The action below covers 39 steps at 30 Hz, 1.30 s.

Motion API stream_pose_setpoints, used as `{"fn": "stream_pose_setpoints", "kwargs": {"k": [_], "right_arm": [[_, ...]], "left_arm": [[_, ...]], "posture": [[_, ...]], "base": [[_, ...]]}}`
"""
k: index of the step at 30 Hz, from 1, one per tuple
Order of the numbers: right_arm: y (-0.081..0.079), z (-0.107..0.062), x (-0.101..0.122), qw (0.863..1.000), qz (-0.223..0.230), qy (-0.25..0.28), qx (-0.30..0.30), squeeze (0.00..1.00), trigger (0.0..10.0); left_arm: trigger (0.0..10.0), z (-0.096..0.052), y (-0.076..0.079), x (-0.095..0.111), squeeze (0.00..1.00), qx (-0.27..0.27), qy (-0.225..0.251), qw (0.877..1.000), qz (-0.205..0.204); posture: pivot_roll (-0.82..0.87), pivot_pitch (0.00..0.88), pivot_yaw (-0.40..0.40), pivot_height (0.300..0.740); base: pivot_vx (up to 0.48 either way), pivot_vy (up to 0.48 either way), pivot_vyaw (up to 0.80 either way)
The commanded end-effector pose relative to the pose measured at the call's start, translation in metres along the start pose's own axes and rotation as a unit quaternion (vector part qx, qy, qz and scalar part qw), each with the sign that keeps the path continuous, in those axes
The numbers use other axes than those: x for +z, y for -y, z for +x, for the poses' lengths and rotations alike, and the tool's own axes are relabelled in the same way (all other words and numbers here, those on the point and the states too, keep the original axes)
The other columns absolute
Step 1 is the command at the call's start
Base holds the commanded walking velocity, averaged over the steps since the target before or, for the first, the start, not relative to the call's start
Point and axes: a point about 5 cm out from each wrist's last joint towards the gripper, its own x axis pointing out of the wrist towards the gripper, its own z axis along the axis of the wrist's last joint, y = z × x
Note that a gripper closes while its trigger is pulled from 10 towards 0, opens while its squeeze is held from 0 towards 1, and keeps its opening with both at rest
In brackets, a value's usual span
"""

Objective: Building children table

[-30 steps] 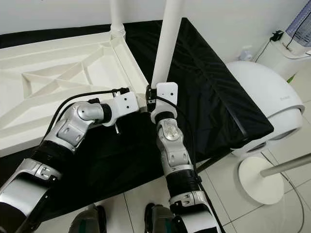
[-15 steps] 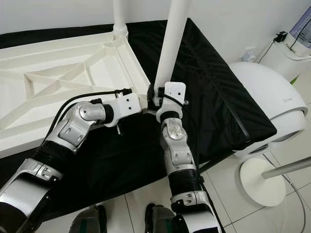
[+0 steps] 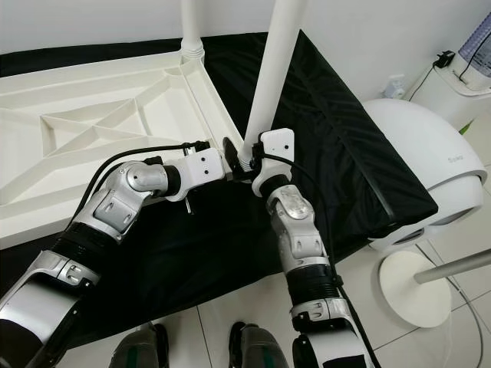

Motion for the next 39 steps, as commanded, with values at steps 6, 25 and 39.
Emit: {"fn": "stream_pose_setpoints", "kwargs": {"k": [6,25,39], "right_arm": [[0.024,0.001,0.008,0.998,-0.020,0.002,0.057,0.00,10.0],[0.046,0.007,0.006,0.982,-0.044,-0.045,0.177,0.00,10.0],[0.056,0.006,0.005,0.983,-0.041,-0.044,0.172,0.00,0.3]], "left_arm": [[10.0,0.005,0.013,-0.003,0.00,-0.014,-0.006,1.000,0.012],[10.0,0.004,0.010,-0.003,0.00,-0.013,-0.007,1.000,0.016],[10.0,0.003,0.008,-0.003,0.00,-0.012,-0.008,1.000,0.016]], "posture": [[0.01,0.085,-0.057,0.740],[0.02,0.089,-0.046,0.740],[0.01,0.105,-0.044,0.740]], "base": [[0.000,0.000,0.00],[0.000,0.000,0.00],[0.000,0.000,0.00]]}}
